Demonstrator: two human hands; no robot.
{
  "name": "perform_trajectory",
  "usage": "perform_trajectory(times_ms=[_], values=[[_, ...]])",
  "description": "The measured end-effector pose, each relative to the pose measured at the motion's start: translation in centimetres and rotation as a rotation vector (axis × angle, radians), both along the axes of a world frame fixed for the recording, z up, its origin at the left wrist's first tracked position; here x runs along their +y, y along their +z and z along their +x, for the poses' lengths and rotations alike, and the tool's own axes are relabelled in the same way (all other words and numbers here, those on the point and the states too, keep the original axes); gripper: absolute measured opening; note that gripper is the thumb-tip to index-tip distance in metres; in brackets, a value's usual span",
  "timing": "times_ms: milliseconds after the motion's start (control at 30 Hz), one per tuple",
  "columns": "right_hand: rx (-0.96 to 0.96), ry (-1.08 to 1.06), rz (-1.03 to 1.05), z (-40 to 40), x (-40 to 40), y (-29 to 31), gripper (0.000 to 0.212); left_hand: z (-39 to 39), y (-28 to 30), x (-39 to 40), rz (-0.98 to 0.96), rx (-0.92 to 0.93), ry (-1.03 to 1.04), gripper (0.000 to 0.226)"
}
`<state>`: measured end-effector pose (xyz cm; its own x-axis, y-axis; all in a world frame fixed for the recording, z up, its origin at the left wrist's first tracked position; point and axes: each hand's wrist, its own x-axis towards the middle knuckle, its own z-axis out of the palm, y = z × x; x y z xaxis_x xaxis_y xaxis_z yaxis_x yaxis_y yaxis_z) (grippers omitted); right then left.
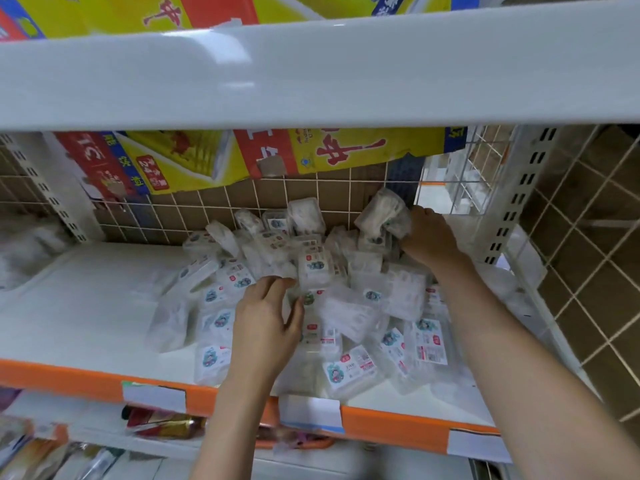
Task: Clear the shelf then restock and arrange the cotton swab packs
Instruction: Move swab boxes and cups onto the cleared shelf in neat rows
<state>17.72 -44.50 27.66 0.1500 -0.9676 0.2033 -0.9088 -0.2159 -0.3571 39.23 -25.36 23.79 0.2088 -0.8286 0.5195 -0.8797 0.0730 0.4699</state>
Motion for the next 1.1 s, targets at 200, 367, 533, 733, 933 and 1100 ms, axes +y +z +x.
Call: perform_trajectory(times_ms=[200, 367, 533, 733, 933, 1100], values=[[-0.023, 0.036, -0.084, -0.7, 0.1, -0.3, 0.041, -0.9, 0.3, -1.3, -0.004, -0.020, -0.053, 0.042], [-0.090, 0.058, -0.154, -0.8, 0.6, 0.3, 0.051, -1.8, 0.7, -2.3, -0.019, -0.033, -0.099, 0.044], [-0.158, 0.045, -0.169, -1.3, 2.7, 0.9, 0.048, -1.9, 0.2, -2.9, -0.017, -0.037, -0.110, 0.045], [-0.274, -0.054, -0.161, -3.3, 6.8, -0.5, 0.052, -2.6, 1.7, -6.1, -0.048, -0.105, -0.174, 0.045], [-0.327, -0.098, -0.243, -4.6, 10.6, -1.5, 0.061, -6.2, 5.0, -12.2, 0.171, -0.184, -0.189, 0.051], [-0.372, -0.117, -0.247, -5.0, 13.2, -2.3, 0.063, -7.9, 5.4, -17.5, 0.337, -0.305, -0.163, 0.066]])
